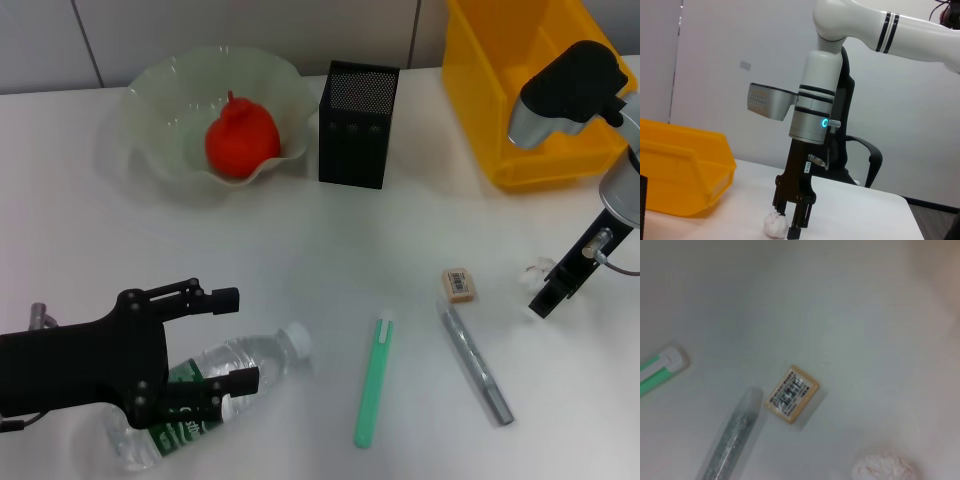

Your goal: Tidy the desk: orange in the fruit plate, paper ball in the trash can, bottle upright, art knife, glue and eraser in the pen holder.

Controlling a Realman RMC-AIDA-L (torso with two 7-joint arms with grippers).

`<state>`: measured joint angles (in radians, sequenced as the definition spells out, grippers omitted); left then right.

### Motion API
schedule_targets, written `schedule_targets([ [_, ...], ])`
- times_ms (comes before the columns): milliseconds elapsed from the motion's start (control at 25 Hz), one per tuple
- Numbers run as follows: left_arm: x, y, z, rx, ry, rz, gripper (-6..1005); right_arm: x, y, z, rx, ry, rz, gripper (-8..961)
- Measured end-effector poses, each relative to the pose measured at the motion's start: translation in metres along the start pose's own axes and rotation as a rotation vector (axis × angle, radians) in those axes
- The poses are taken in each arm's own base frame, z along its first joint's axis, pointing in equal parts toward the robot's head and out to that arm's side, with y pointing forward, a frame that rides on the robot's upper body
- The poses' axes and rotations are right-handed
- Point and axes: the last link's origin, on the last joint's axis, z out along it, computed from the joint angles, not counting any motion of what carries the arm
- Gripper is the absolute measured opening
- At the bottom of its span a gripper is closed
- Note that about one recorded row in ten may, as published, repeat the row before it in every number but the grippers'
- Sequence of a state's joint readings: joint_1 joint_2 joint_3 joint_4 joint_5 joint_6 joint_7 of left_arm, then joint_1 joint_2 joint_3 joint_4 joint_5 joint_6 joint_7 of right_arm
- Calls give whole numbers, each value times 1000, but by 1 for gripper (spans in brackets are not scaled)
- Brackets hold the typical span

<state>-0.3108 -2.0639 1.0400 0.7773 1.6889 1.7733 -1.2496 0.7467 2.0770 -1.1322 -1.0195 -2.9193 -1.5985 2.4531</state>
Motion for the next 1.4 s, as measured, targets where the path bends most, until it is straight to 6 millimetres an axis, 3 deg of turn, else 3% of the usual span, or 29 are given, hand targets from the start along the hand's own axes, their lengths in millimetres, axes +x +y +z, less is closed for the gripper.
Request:
schedule_targets([
  [320, -2, 2, 1, -1, 5, -5, 834, -1, -1, -2, 12, -12, -3, 403],
  [680, -2, 2, 1, -1, 9, 3, 834, -2, -4, -19, 54, -64, -11, 275],
  [1120, 0, 0, 2, -2, 10, 11, 833, -1, 5, -77, 132, -198, -52, 257],
  [1400, 1, -1, 1, 0, 13, 26, 833, -6, -9, -108, 256, -308, -29, 256],
])
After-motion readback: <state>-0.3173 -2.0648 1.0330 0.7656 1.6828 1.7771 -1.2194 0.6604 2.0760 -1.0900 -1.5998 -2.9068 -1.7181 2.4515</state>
